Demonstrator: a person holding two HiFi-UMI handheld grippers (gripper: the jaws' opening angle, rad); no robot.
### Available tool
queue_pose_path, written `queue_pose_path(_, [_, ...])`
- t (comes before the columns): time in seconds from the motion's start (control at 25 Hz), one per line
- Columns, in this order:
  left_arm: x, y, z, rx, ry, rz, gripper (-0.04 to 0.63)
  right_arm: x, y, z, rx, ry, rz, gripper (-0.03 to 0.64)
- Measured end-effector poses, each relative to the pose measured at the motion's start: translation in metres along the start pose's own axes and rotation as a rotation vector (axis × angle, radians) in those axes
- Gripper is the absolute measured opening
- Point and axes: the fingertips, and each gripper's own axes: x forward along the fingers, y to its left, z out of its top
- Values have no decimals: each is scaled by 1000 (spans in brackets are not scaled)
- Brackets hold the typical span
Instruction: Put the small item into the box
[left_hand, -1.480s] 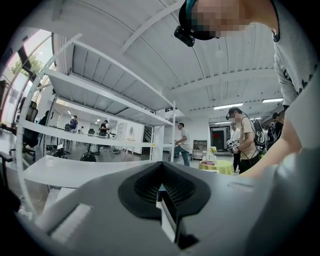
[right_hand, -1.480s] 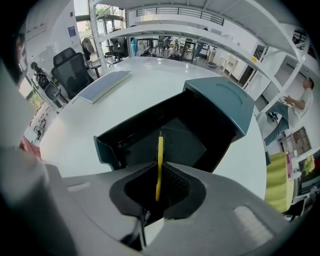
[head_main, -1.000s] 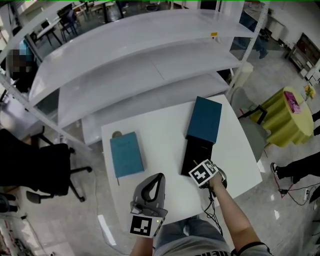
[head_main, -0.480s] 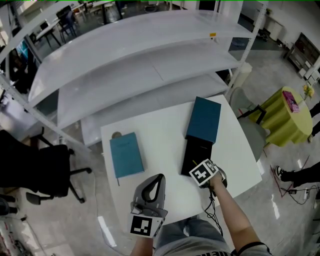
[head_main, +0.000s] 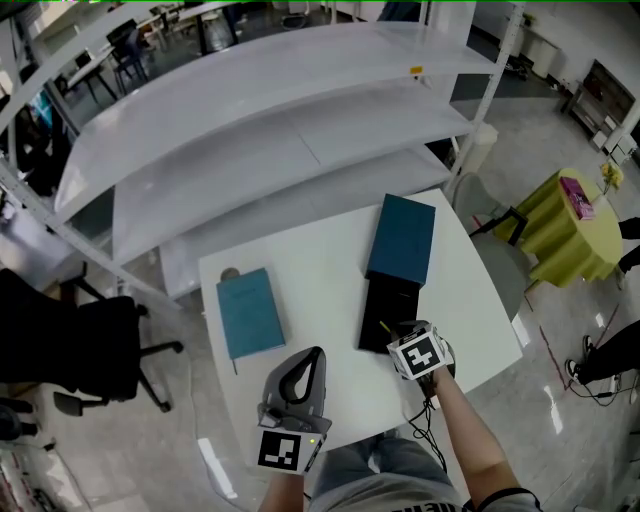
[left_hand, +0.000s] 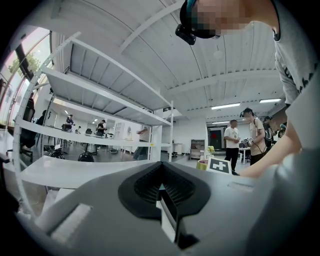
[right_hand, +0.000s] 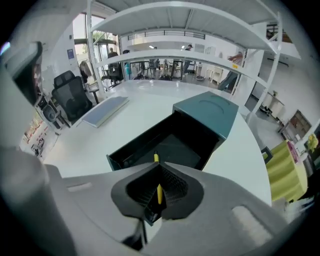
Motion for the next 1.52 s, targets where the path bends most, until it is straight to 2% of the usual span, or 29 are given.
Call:
queue_pose_path(0.28, [-1, -5, 10, 13, -16, 14, 14, -42, 6, 22, 22, -246, 30, 3])
queue_pose_path(0.76, [-13, -18, 26, 56, -40, 57, 14, -116, 10, 36, 57, -586, 24, 3])
queue_pose_path(1.08, [-20, -37, 39, 75, -57, 77, 14, -170, 13, 41, 9, -730, 25, 3])
queue_pose_path(1.52, [-34, -68, 50, 95, -78, 101, 14, -225, 17, 33, -35, -842, 39, 3])
